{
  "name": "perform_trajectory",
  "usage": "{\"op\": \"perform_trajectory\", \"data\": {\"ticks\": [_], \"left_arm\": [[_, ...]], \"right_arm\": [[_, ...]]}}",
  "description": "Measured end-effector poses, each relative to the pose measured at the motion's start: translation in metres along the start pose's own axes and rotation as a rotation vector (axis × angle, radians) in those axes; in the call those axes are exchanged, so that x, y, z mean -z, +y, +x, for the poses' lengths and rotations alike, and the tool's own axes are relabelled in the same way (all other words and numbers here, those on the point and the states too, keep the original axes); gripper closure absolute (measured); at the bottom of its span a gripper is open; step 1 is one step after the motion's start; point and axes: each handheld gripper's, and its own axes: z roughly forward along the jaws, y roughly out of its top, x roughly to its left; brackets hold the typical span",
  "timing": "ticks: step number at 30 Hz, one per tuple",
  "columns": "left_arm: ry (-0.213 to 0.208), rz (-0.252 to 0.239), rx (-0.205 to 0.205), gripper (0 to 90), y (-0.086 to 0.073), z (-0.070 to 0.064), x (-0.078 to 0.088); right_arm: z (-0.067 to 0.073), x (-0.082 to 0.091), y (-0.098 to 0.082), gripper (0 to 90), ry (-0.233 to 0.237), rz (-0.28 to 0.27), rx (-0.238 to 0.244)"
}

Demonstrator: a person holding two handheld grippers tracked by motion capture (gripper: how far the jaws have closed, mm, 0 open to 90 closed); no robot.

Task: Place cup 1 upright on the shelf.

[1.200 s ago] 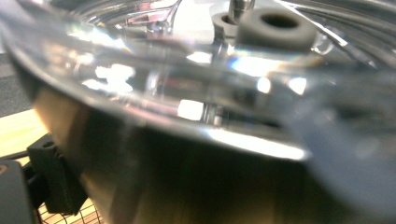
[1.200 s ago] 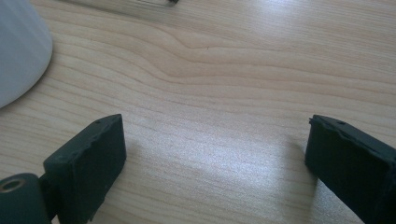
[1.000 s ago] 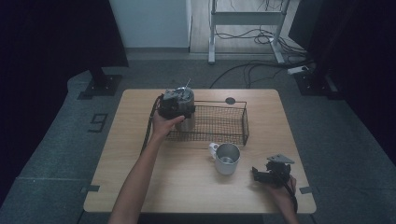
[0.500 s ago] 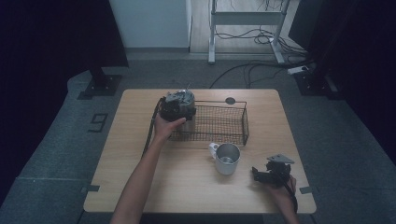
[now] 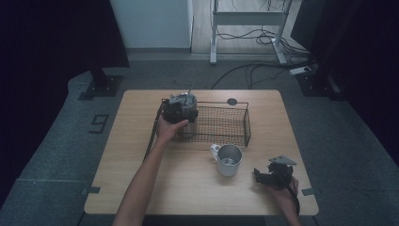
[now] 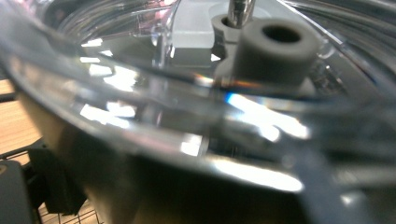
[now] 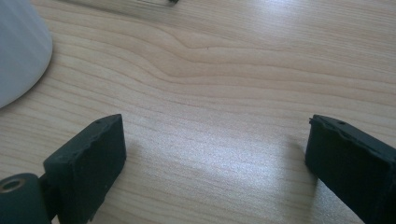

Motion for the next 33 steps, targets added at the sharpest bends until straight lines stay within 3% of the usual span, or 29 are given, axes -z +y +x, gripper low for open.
{"op": "perform_trajectory", "data": {"ticks": [17,33], "left_arm": [[0.018,0.005,0.015,3.5,-0.007,0.001,-0.005],[0.019,0.028,-0.025,3.2,-0.014,-0.003,0.002]], "right_arm": [[0.000,0.000,0.000,5.1,0.000,0.000,0.000],[0.000,0.000,0.000,5.3,-0.002,-0.001,0.002]]}}
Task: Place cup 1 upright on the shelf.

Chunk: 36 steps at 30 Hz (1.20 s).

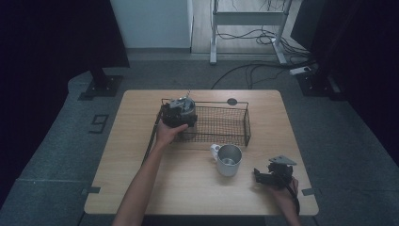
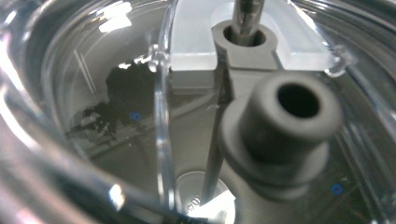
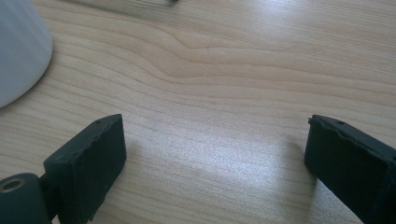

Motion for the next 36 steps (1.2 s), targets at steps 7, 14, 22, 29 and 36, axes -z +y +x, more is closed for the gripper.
{"op": "perform_trajectory", "data": {"ticks": [7,14,22,29,36], "left_arm": [[0.008,-0.008,0.004,2.9,-0.001,-0.002,0.000],[0.019,-0.010,0.022,2.4,-0.003,-0.003,0.002],[0.011,-0.008,0.020,2.2,-0.004,-0.003,0.006],[-0.007,-0.024,0.030,0.7,-0.004,-0.002,0.010],[-0.015,-0.045,0.023,0.0,-0.002,-0.003,0.021]], "right_arm": [[0.000,0.000,0.000,5.4,0.000,0.000,0.000],[0.000,0.000,0.000,5.5,0.001,0.000,0.000],[0.000,0.000,0.000,5.5,0.001,0.000,0.000],[0.000,0.000,0.000,5.8,0.002,-0.001,0.001],[0.000,0.000,0.000,5.9,0.001,-0.001,0.000]]}}
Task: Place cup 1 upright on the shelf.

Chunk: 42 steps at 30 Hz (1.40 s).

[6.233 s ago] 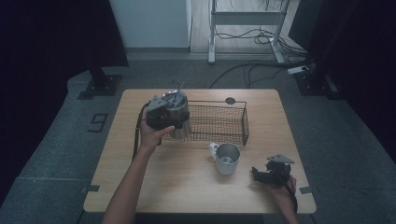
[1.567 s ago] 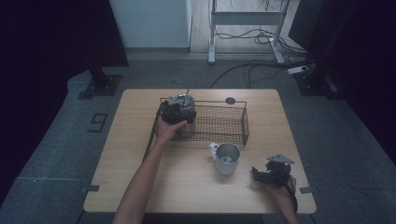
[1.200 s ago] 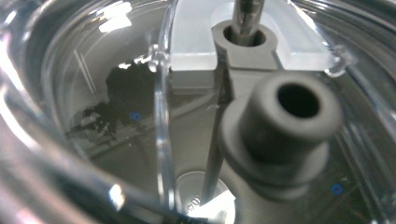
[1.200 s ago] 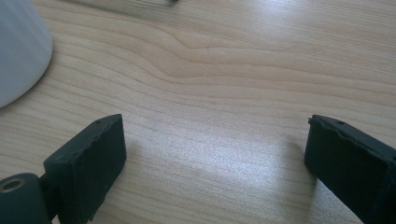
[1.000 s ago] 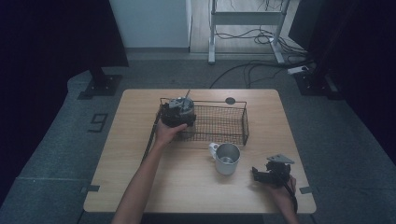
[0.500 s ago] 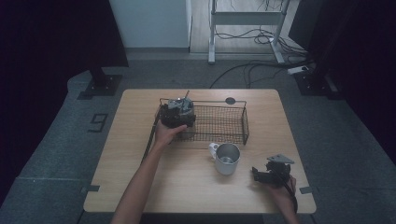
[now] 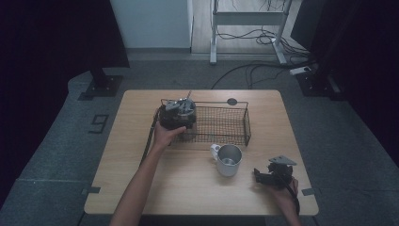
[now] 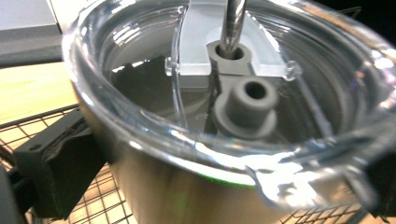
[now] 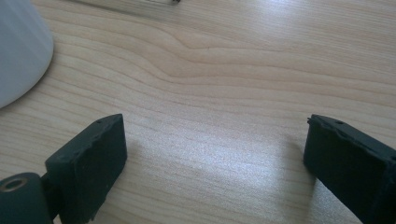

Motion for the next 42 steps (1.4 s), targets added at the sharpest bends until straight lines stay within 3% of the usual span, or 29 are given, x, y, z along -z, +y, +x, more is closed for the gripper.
{"op": "perform_trajectory", "data": {"ticks": [8,15,23,33,42], "left_arm": [[-0.009,-0.027,0.003,0.6,-0.005,0.001,0.017],[0.007,-0.029,-0.039,1.2,-0.006,-0.003,0.028],[0.008,-0.036,-0.039,2.2,-0.014,-0.002,0.041],[0.020,-0.095,-0.036,4.8,-0.027,-0.005,0.068],[0.029,-0.083,-0.024,6.5,-0.046,-0.007,0.087]], "right_arm": [[0.000,0.000,0.000,5.9,0.000,0.000,0.000],[0.000,0.000,0.000,6.0,0.000,0.000,-0.001],[0.000,0.000,0.000,6.0,0.000,0.000,0.000],[0.000,0.000,0.000,6.1,-0.001,0.001,-0.003],[0.000,0.000,0.000,6.2,-0.001,0.001,-0.003]]}}
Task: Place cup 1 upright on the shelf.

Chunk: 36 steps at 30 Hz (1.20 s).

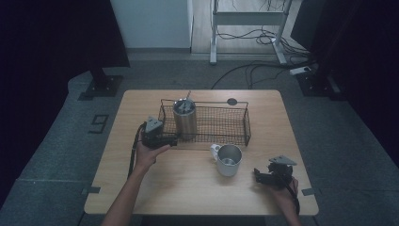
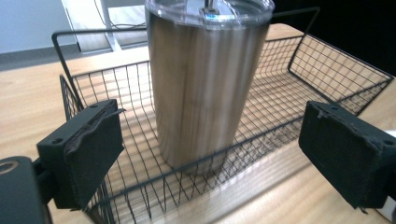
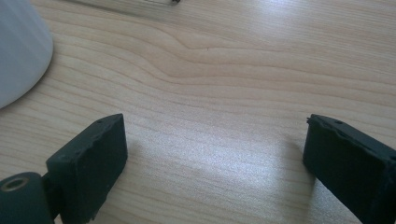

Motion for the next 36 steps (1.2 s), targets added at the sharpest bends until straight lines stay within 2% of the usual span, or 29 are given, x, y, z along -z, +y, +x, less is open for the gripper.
{"op": "perform_trajectory", "data": {"ticks": [6,14,21,30,36], "left_arm": [[0.009,-0.001,0.000,8.1,-0.012,-0.004,0.014],[0.041,0.045,0.000,11.0,-0.037,-0.010,0.027],[0.039,0.062,0.032,12.2,-0.060,-0.012,0.037],[0.032,0.087,0.043,13.5,-0.081,-0.016,0.042],[0.038,0.100,0.029,14.3,-0.085,-0.018,0.040]], "right_arm": [[0.000,0.000,0.000,6.3,0.000,0.000,0.000],[0.000,0.000,0.000,6.3,0.000,0.000,0.000],[0.000,0.000,0.000,6.4,-0.002,-0.001,-0.001],[0.000,0.000,0.000,6.4,-0.005,-0.002,-0.002],[0.000,0.000,0.000,6.4,-0.006,0.000,-0.006]]}}
